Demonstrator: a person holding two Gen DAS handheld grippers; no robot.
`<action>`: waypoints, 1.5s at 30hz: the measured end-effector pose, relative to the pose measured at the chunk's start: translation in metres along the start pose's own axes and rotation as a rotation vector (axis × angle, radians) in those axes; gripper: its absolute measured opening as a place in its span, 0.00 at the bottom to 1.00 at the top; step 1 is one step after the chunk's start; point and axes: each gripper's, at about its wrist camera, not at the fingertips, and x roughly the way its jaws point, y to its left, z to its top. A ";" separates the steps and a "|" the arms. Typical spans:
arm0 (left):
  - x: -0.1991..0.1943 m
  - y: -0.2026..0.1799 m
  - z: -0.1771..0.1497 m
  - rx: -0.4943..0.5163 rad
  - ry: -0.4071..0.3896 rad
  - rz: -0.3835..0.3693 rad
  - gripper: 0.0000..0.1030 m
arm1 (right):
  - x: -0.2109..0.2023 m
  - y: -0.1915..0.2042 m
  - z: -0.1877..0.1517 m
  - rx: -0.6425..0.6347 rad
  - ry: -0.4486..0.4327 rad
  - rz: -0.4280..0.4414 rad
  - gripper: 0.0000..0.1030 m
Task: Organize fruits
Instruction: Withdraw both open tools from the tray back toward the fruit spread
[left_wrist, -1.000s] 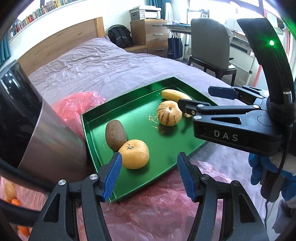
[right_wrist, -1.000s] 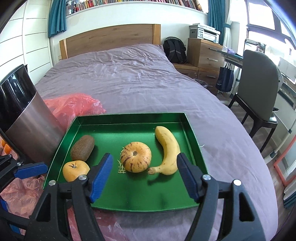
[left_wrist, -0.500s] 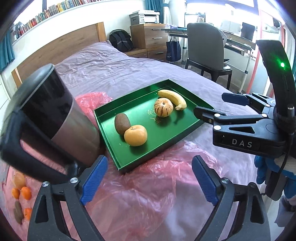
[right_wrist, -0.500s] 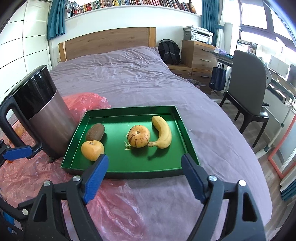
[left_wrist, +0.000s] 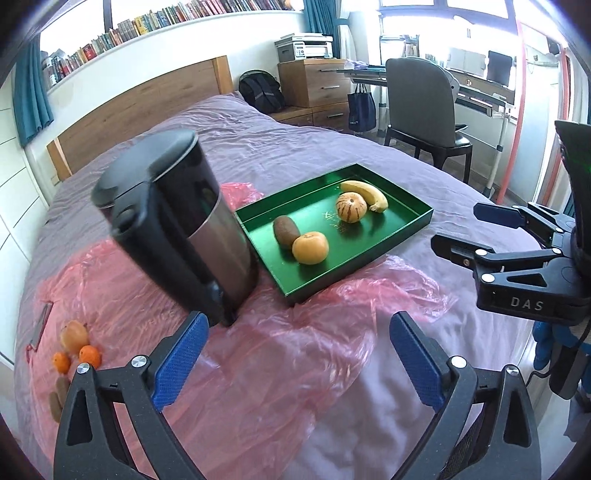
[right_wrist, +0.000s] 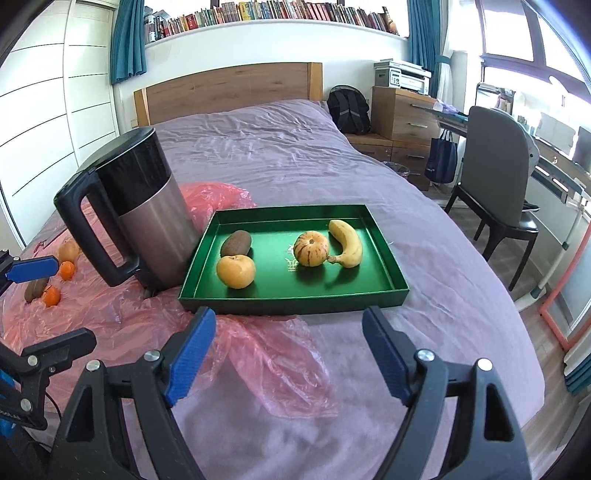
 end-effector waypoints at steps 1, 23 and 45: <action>-0.003 0.003 -0.003 -0.003 0.003 0.006 0.94 | -0.003 0.004 -0.002 -0.004 -0.002 0.003 1.00; -0.067 0.099 -0.069 -0.237 -0.034 0.178 0.94 | -0.053 0.103 -0.028 -0.090 -0.017 0.140 1.00; -0.117 0.242 -0.148 -0.572 -0.044 0.467 0.94 | -0.072 0.212 -0.026 -0.233 -0.034 0.301 1.00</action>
